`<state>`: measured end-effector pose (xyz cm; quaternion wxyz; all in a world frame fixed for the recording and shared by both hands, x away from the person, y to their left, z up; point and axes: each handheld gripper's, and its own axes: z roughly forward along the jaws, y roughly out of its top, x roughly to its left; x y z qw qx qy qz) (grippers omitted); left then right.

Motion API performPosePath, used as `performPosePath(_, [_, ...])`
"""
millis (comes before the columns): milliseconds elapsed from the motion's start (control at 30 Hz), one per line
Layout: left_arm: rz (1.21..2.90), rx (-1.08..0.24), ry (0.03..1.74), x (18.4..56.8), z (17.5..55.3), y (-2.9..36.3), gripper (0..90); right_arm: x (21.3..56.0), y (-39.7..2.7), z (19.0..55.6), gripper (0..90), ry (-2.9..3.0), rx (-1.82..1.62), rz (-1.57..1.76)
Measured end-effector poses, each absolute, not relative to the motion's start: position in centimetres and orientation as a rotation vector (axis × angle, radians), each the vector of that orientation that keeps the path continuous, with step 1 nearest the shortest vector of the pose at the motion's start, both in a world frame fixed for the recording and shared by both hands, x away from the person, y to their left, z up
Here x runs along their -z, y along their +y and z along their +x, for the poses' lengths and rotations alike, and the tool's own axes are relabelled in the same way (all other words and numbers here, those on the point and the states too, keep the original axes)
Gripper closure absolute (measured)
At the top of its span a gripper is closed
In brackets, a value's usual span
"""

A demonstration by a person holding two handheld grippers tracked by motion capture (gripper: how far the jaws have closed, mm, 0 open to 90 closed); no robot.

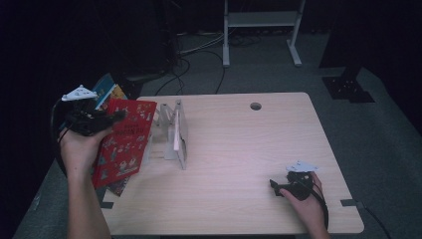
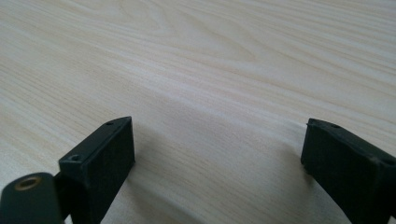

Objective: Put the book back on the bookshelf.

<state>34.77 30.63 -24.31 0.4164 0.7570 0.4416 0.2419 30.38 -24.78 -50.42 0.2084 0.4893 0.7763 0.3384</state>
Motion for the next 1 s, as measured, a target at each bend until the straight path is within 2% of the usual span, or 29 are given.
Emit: performPosePath(1000, [1.745,-0.697,1.195,27.6,41.9,28.8,79.6,50.4,-24.9,30.6,8.8,2.158,-0.942,1.362])
